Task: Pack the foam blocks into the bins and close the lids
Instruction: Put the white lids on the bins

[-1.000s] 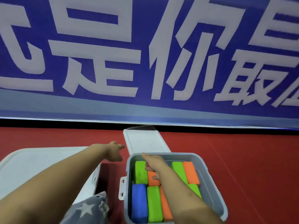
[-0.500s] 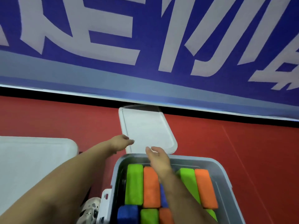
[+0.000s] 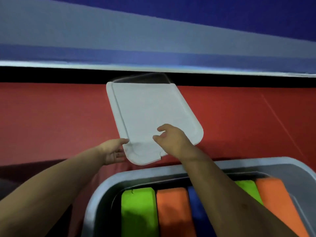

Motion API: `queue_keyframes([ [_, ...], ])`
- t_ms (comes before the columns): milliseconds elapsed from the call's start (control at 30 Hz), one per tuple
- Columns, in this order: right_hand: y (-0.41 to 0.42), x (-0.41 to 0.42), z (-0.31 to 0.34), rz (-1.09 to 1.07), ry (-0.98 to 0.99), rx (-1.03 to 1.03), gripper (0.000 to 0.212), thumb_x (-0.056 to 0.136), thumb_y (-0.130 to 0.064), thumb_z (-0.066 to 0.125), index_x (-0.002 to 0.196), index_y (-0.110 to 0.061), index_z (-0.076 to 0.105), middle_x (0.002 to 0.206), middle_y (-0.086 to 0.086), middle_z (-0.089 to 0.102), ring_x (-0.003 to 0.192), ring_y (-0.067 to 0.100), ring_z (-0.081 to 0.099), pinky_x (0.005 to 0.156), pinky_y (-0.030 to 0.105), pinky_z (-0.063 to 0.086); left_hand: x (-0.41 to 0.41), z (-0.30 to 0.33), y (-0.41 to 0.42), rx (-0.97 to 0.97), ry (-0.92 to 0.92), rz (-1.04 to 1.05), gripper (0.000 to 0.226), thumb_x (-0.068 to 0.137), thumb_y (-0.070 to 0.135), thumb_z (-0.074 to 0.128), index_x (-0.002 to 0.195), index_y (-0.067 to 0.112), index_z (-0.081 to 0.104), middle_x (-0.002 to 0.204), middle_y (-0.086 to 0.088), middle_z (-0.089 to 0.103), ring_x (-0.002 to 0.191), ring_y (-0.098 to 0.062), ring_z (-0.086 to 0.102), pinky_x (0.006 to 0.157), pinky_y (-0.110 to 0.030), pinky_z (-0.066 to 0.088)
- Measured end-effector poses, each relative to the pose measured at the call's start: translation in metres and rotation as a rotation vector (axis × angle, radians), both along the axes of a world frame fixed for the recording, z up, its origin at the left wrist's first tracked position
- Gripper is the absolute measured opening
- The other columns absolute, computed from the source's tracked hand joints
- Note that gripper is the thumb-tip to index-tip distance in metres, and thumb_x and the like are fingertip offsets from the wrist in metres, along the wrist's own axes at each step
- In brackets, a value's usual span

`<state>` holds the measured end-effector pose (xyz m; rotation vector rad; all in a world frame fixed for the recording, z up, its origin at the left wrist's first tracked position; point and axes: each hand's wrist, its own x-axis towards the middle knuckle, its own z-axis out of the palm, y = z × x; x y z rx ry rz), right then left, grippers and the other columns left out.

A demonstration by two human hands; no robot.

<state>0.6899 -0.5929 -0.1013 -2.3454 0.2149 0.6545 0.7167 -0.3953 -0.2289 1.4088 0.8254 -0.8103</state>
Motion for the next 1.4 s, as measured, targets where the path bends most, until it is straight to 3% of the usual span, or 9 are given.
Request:
queue_keyframes([
  [300, 0.004, 0.003, -0.01, 0.13, 0.188, -0.129, 0.053, 0.094, -0.035, 0.052, 0.139, -0.009, 0.042, 0.141, 0.008, 0.046, 0.127, 0.023, 0.046, 0.104, 0.034, 0.04, -0.007, -0.054, 0.003, 0.065, -0.089, 0.069, 0.02, 0.091, 0.026, 0.057, 0.079, 0.011, 0.052, 0.068, -0.006, 0.045, 0.056, -0.019, 0.041, 0.062, -0.034, 0.04],
  [367, 0.004, 0.002, -0.008, 0.164, 0.211, -0.151, 0.053, 0.095, -0.036, 0.051, 0.14, -0.008, 0.041, 0.144, 0.007, 0.042, 0.129, 0.023, 0.043, 0.105, 0.034, 0.039, -0.012, -0.063, 0.001, 0.374, -0.314, -0.297, 0.041, 0.087, 0.032, 0.063, 0.118, 0.006, 0.053, 0.106, -0.015, 0.056, 0.086, -0.029, 0.058, 0.074, -0.038, 0.048],
  [433, 0.003, 0.002, -0.008, 0.149, 0.201, -0.169, 0.051, 0.095, -0.034, 0.051, 0.138, -0.007, 0.043, 0.141, 0.01, 0.045, 0.126, 0.024, 0.046, 0.103, 0.034, 0.041, -0.016, -0.071, -0.001, 0.82, -0.583, -1.005, 0.078, 0.088, 0.042, 0.059, 0.151, 0.03, 0.015, 0.155, -0.011, 0.016, 0.137, -0.031, 0.029, 0.108, -0.045, 0.032],
  [567, 0.003, 0.003, -0.009, 0.128, 0.172, -0.222, 0.046, 0.095, -0.031, 0.053, 0.133, -0.006, 0.047, 0.135, 0.011, 0.05, 0.12, 0.025, 0.051, 0.099, 0.033, 0.042, -0.018, -0.075, -0.004, 0.895, -0.75, -1.695, 0.06, 0.103, 0.039, 0.031, 0.149, 0.042, -0.007, 0.16, 0.01, -0.011, 0.148, -0.016, -0.006, 0.117, -0.043, 0.004],
  [733, 0.002, 0.006, -0.017, 0.138, 0.193, -0.24, 0.049, 0.093, -0.036, 0.054, 0.131, -0.007, 0.049, 0.131, 0.012, 0.053, 0.117, 0.025, 0.053, 0.097, 0.032, 0.042, -0.028, -0.076, -0.013, 1.12, -0.867, -1.696, 0.045, 0.102, 0.032, 0.033, 0.141, 0.01, 0.035, 0.135, -0.011, 0.039, 0.126, -0.026, 0.038, 0.096, -0.036, 0.035],
  [900, 0.001, 0.011, -0.026, 0.042, 0.114, -0.178, 0.053, 0.093, -0.036, 0.055, 0.135, -0.006, 0.045, 0.132, 0.013, 0.053, 0.12, 0.027, 0.053, 0.102, 0.034, 0.042, -0.03, -0.078, 0.0, 1.161, -1.214, -1.618, 0.036, 0.076, 0.027, 0.038, 0.066, 0.008, 0.066, 0.067, -0.009, 0.058, 0.055, -0.024, 0.056, 0.045, -0.027, 0.036],
  [1133, -0.011, -0.009, 0.014, -0.618, -0.497, 0.311, 0.025, 0.093, -0.026, 0.052, 0.116, -0.019, 0.055, 0.102, -0.003, 0.063, 0.092, 0.016, 0.065, 0.065, 0.024, 0.047, -0.018, 0.03, 0.023, 1.089, -1.373, -1.53, 0.039, 0.072, 0.045, 0.044, 0.088, 0.01, 0.053, 0.083, -0.011, 0.058, 0.071, -0.029, 0.06, 0.057, -0.033, 0.049],
  [1300, -0.007, -0.045, 0.052, -0.9, -0.294, 0.38, 0.069, 0.077, -0.053, 0.066, 0.13, -0.013, 0.044, 0.125, 0.008, 0.054, 0.107, 0.025, 0.057, 0.09, 0.039, 0.05, 0.002, 0.15, 0.001, 0.962, -1.462, -1.207, 0.06, 0.08, 0.054, 0.041, 0.094, -0.003, 0.058, 0.089, -0.018, 0.054, 0.077, -0.033, 0.055, 0.067, -0.04, 0.049],
  [1400, 0.002, -0.077, 0.098, -0.933, 0.017, 0.821, 0.094, 0.075, -0.051, 0.071, 0.147, -0.027, 0.015, 0.143, 0.008, 0.035, 0.118, 0.027, 0.049, 0.089, 0.051, 0.05, -0.013, 0.223, -0.03, 0.887, -1.478, -0.9, 0.051, 0.084, 0.045, 0.053, 0.093, -0.004, 0.057, 0.091, -0.019, 0.054, 0.083, -0.034, 0.053, 0.078, -0.035, 0.039],
])
